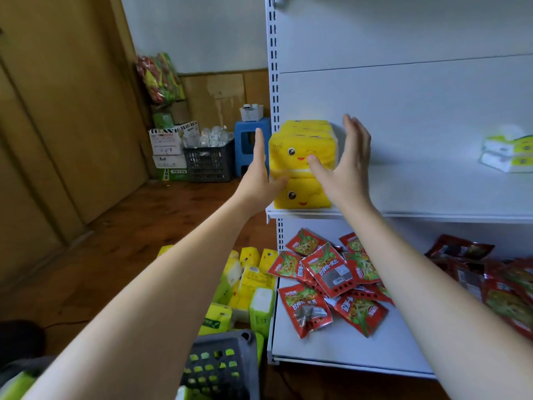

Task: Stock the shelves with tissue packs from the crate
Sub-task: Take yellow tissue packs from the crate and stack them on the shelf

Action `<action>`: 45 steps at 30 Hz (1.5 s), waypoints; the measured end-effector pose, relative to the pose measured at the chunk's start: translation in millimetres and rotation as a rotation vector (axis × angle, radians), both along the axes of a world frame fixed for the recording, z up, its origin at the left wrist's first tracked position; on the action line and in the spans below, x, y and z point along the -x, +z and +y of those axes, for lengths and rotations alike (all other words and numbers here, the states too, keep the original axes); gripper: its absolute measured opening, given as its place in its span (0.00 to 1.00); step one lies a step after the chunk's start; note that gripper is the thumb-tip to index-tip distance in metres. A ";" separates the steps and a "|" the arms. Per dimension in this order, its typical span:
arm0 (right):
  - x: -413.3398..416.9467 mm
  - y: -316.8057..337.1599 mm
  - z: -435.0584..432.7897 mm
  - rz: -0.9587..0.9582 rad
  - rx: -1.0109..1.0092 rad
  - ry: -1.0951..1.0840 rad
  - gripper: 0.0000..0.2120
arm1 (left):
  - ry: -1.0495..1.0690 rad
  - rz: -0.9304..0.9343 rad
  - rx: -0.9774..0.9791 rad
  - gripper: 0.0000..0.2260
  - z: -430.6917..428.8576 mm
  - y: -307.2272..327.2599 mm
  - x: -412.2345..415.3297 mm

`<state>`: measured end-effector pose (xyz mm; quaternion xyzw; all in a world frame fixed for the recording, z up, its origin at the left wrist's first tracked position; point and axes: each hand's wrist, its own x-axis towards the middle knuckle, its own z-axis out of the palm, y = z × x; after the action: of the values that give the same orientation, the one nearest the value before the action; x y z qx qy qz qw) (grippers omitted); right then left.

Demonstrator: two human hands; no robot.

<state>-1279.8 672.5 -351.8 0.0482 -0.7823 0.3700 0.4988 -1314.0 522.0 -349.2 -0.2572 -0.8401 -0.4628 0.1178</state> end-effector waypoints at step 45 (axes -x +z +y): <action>-78.6 -231.1 -261.3 -1.331 -1.188 0.949 0.26 | 0.268 -0.682 0.795 0.22 -305.1 -210.2 -149.4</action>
<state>-1201.2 411.3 -582.9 0.3790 -0.8591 0.0326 -0.3426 -1164.6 216.9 -559.5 -0.0077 -0.9665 -0.1476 -0.2099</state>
